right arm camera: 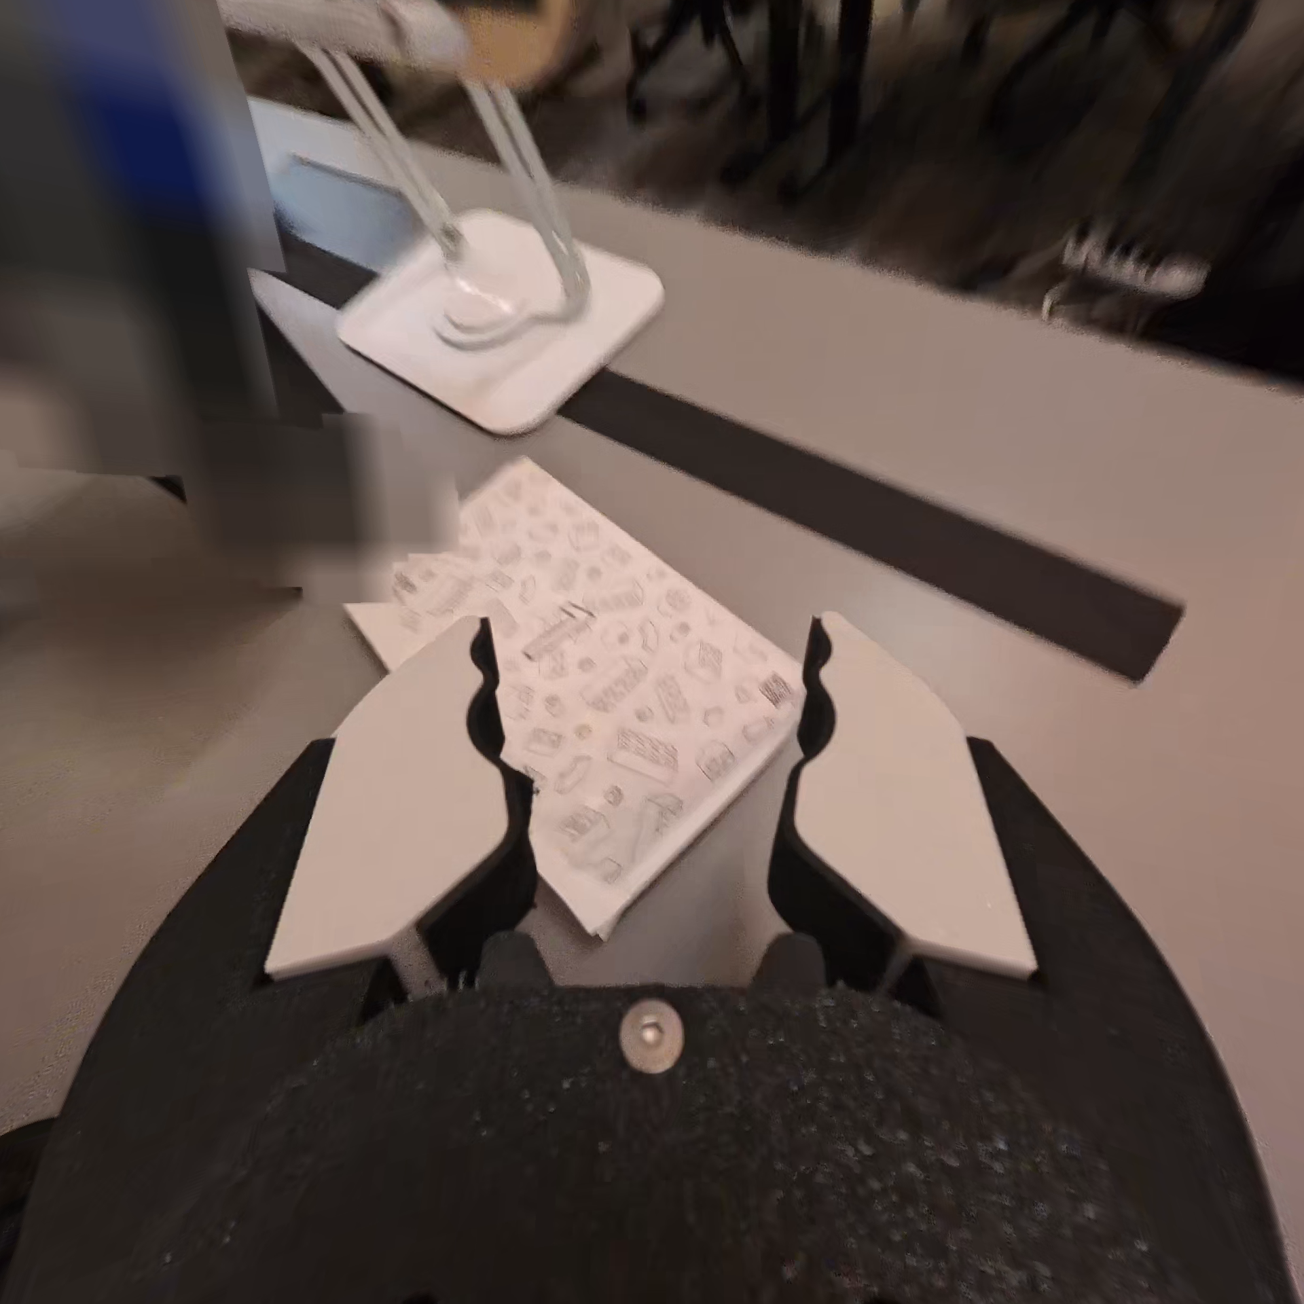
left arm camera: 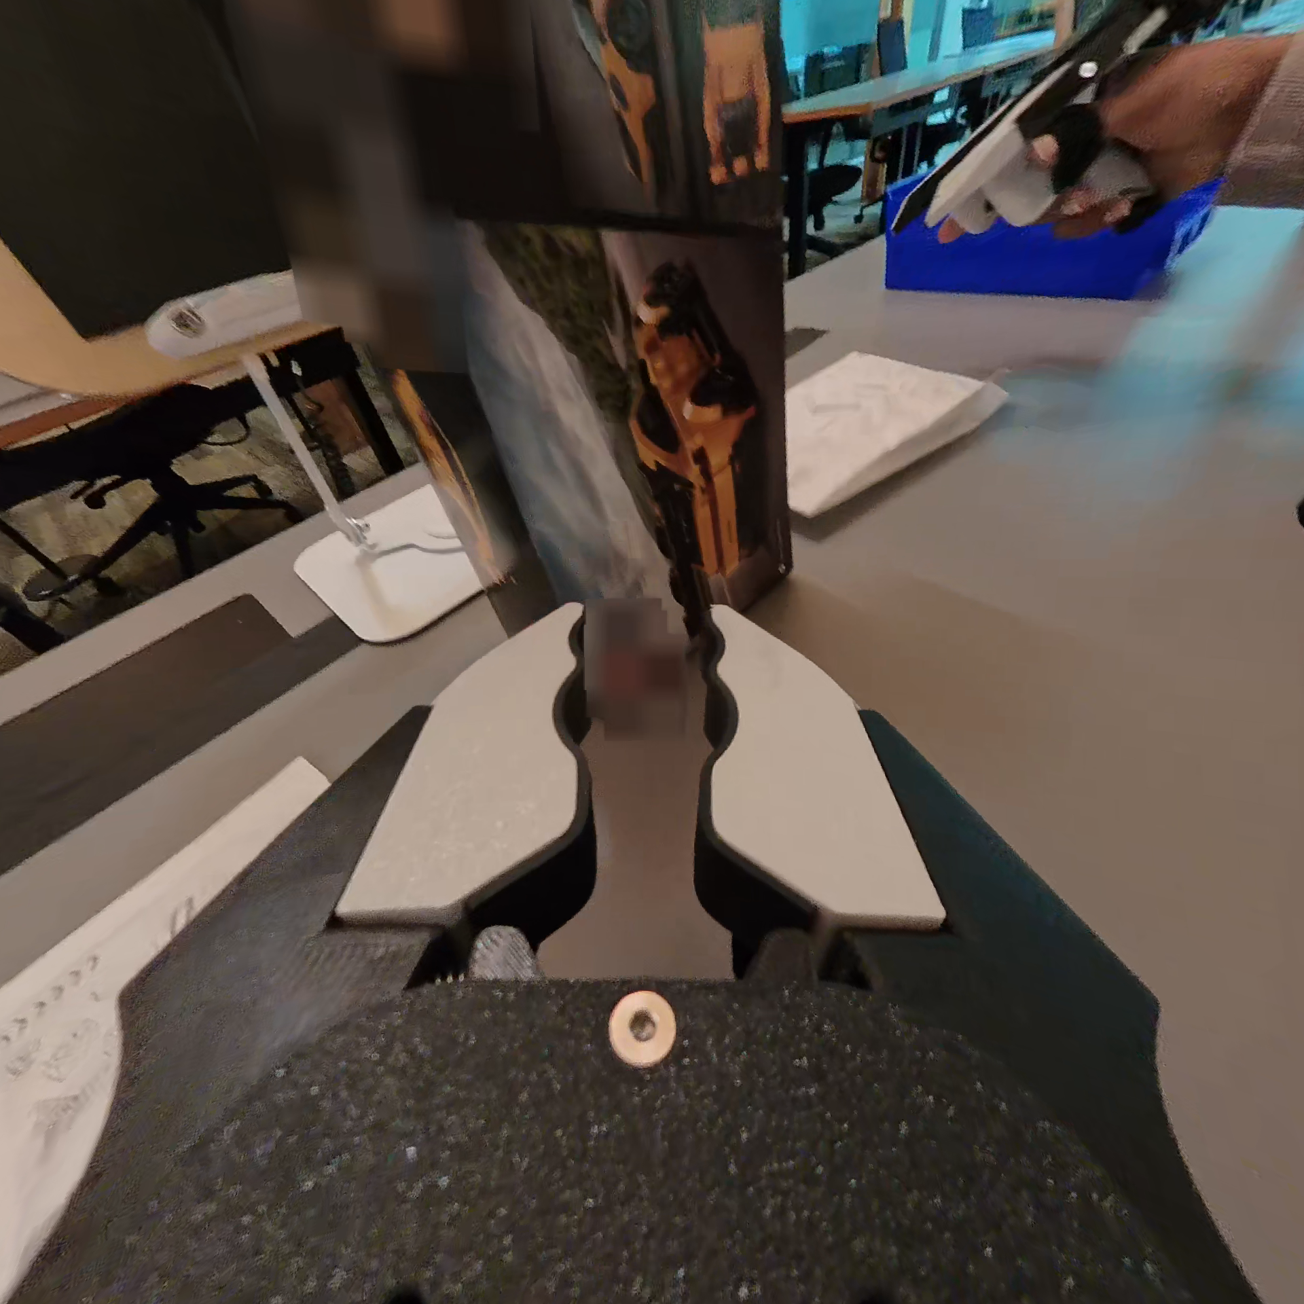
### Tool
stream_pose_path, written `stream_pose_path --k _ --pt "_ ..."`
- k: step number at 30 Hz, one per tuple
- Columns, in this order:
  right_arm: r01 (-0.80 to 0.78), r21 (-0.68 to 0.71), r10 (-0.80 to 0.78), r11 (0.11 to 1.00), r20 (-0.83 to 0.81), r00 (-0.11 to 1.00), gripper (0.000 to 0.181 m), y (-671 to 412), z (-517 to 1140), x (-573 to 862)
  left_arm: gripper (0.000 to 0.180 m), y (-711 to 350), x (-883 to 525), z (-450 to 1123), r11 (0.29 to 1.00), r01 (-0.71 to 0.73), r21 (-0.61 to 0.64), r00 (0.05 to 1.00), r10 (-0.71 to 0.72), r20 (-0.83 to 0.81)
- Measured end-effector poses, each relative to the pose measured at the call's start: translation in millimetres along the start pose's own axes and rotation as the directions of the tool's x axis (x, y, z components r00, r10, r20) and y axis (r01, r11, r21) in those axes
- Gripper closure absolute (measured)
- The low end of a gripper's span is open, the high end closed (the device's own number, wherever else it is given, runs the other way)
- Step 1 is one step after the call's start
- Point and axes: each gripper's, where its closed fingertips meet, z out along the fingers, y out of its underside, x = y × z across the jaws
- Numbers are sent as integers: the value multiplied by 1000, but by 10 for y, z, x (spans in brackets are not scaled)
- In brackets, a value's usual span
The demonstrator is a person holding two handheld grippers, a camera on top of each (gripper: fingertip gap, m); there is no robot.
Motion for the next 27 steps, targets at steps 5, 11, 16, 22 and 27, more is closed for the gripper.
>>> stream_pose_path --k 5,11,16,22,27 --pt "336 176 -347 925 36 937 108 -618 -179 -1019 114 -253 -294 319 1000 12 15 999 -11 -44" --pt "634 212 -664 744 133 735 117 -1356 2 -2444 63 -389 -521 847 998 65 -15 977 -67 -203" --pt "853 -19 -831 522 214 513 126 -1557 614 -2870 57 -484 -586 1053 998 60 -2 954 -58 -293" --pt "930 -176 -865 321 345 364 169 -1299 897 -2864 61 -553 -509 1000 999 31 29 937 -19 -349" --pt "982 14 -943 190 282 179 173 -1002 591 -3178 61 -669 -273 782 989 -79 127 926 120 -357"
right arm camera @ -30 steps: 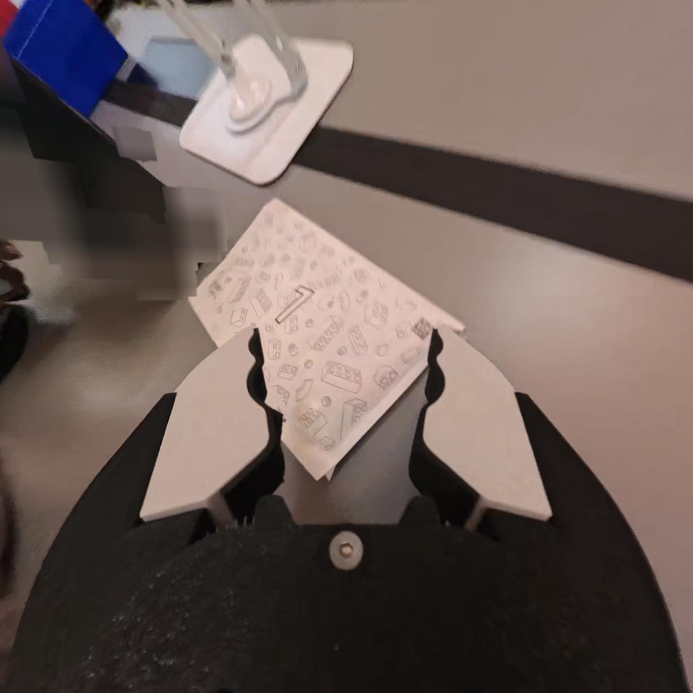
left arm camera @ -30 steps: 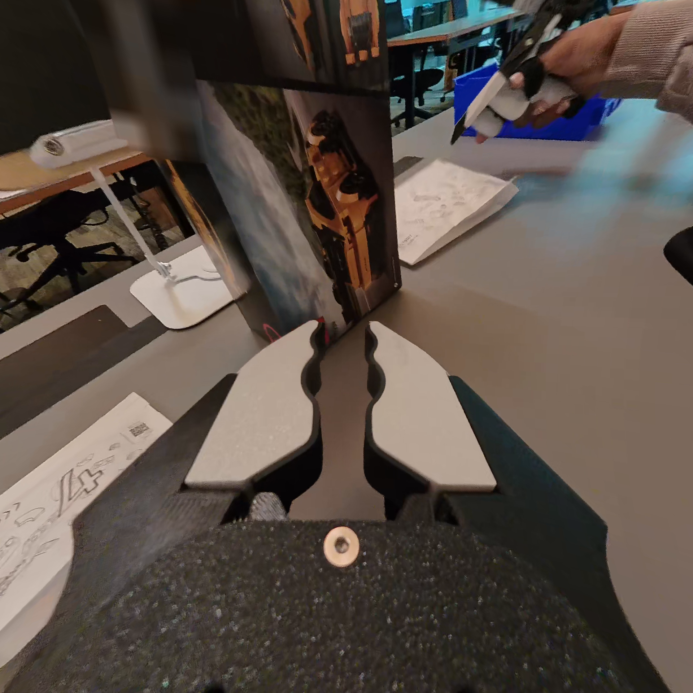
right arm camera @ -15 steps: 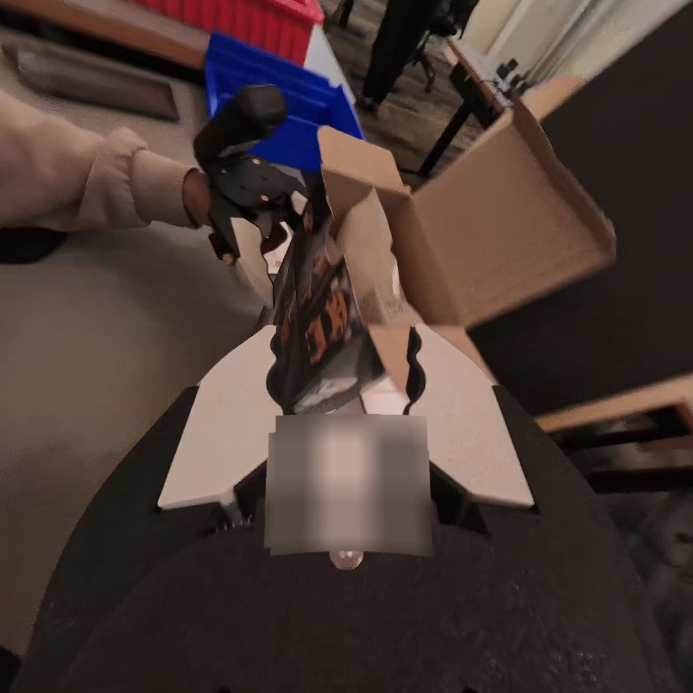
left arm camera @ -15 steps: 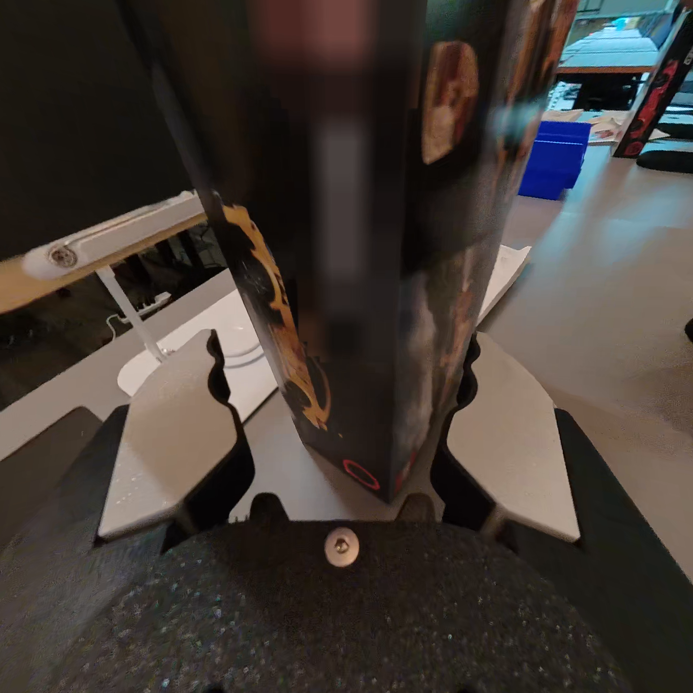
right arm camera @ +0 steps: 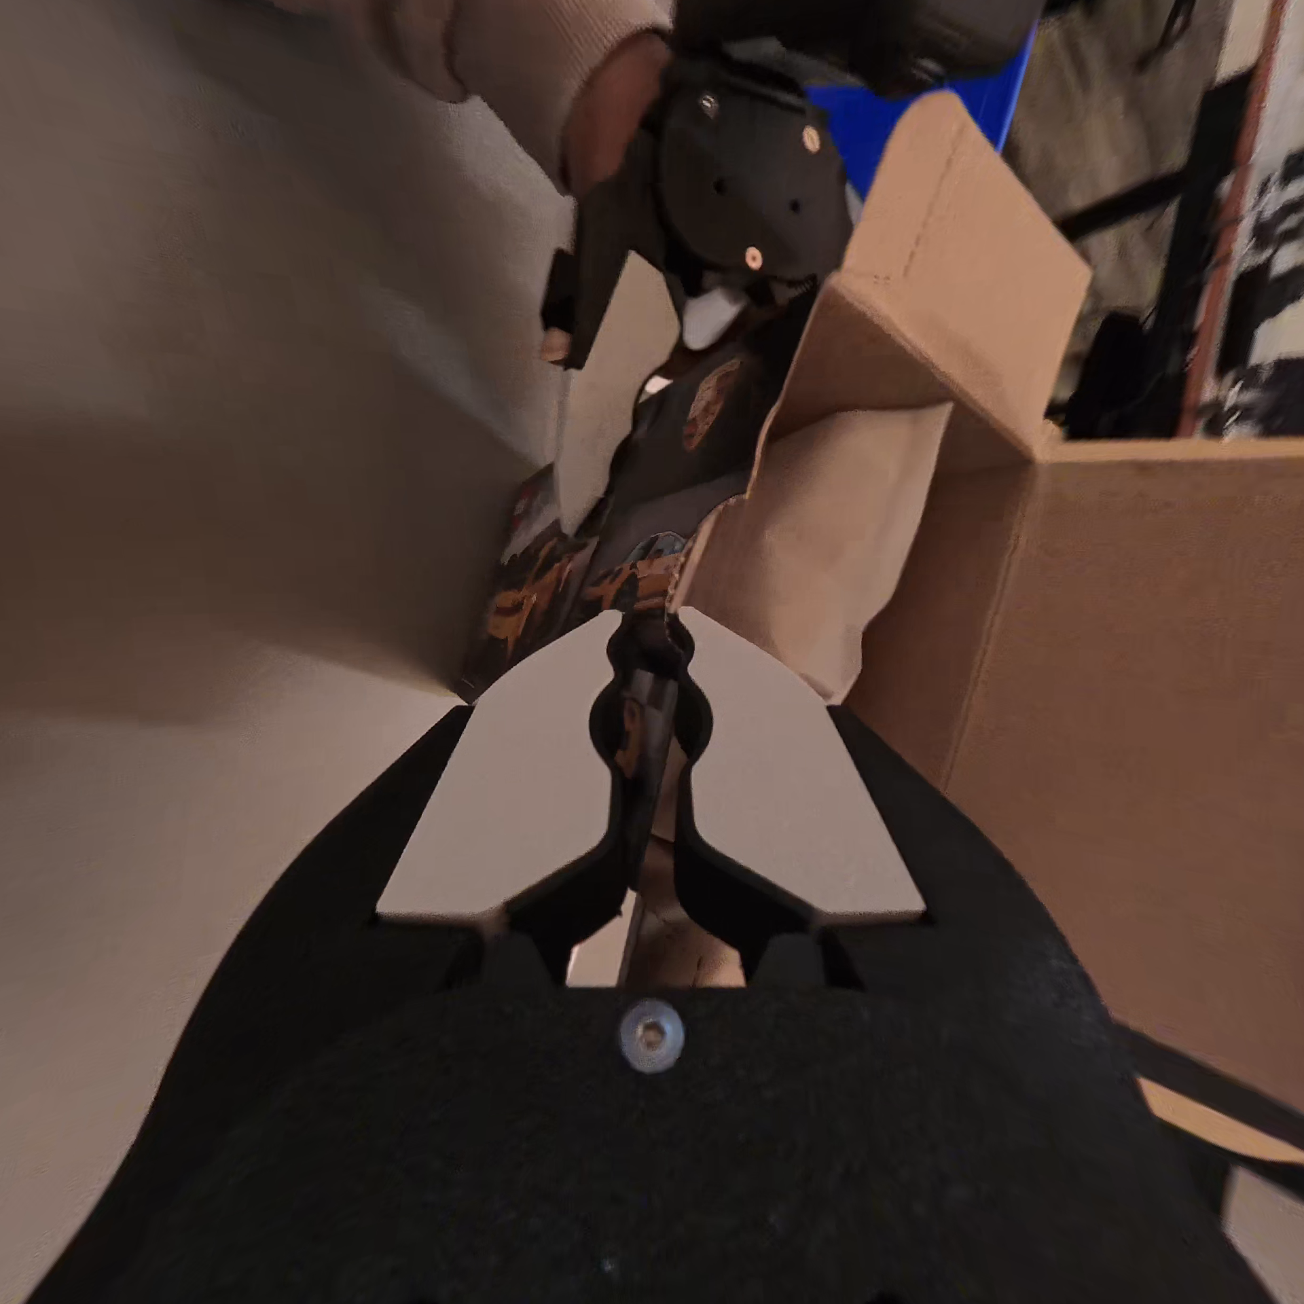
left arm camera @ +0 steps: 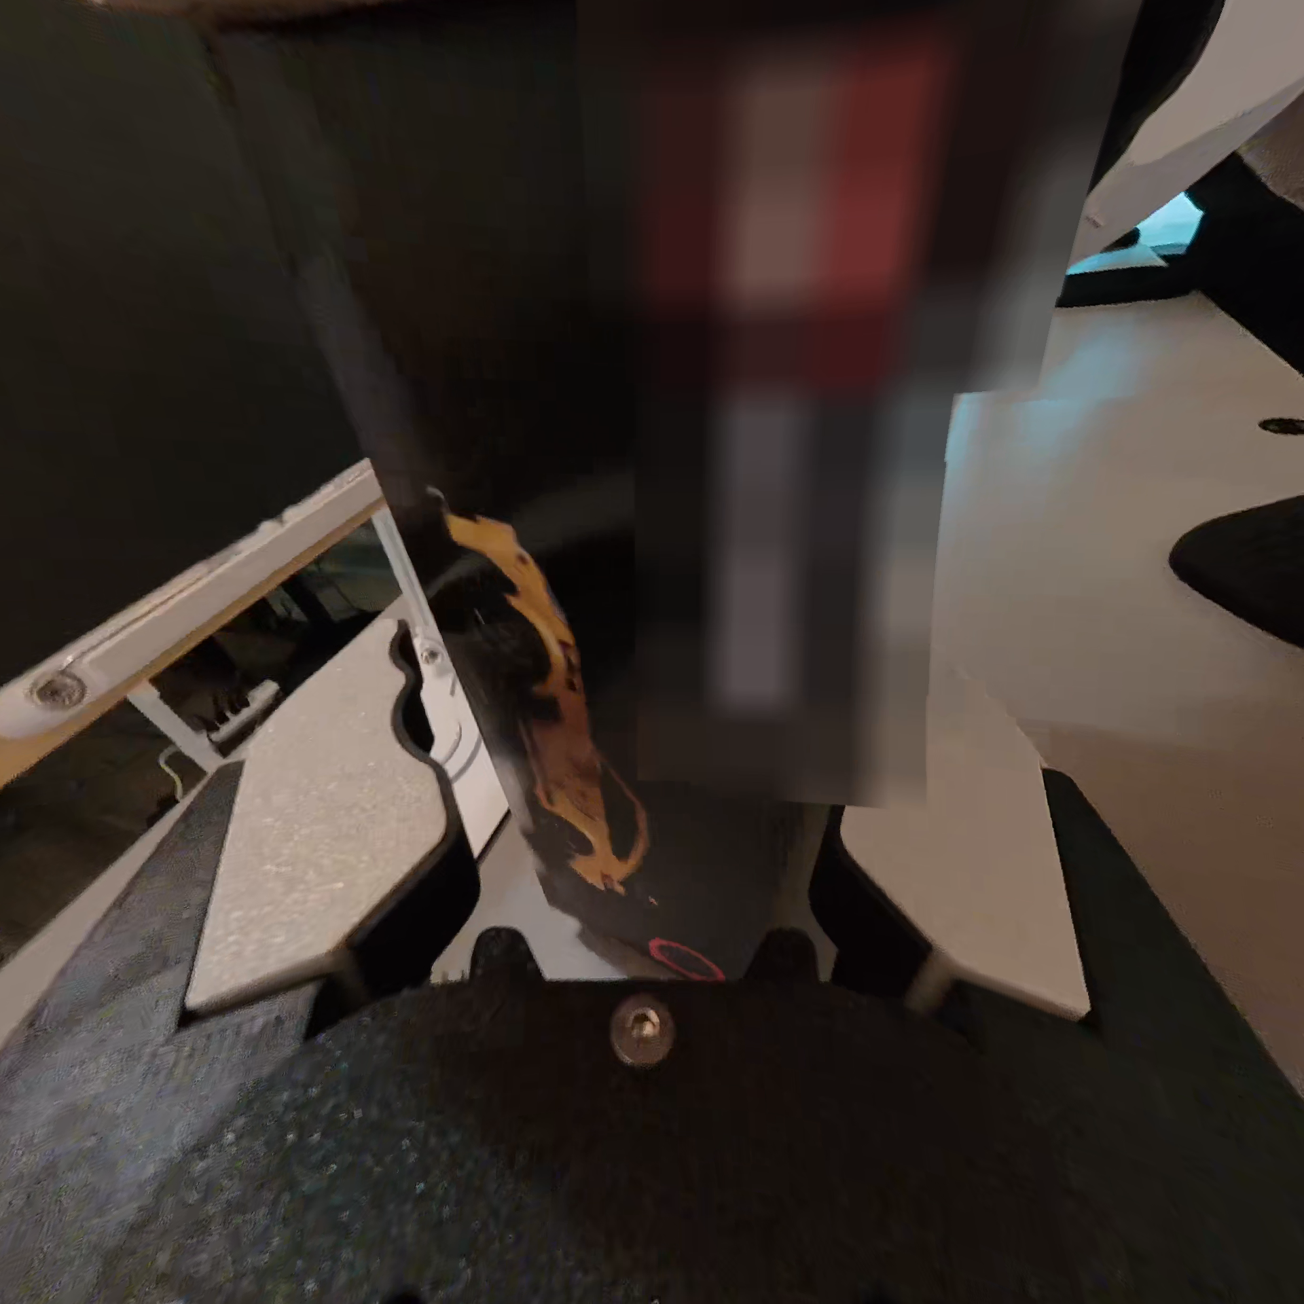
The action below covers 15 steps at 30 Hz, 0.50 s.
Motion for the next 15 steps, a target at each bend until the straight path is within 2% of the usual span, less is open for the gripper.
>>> stream_pose_path --k 3,8,10,15 --pt "101 34 -99 994 -64 993 174 -85 -141 -319 57 -75 349 -31 994 -110 12 993 110 -45" --pt "183 56 -170 982 -179 969 175 -183 -270 -830 58 -120 775 -111 949 -314 27 947 311 76" --pt "134 115 -112 984 -183 977 175 -261 -315 -968 60 -101 888 -143 931 -363 28 926 357 120" --pt "-100 280 131 955 -93 987 154 -449 -632 -929 60 -62 973 -192 918 -395 44 909 383 162"
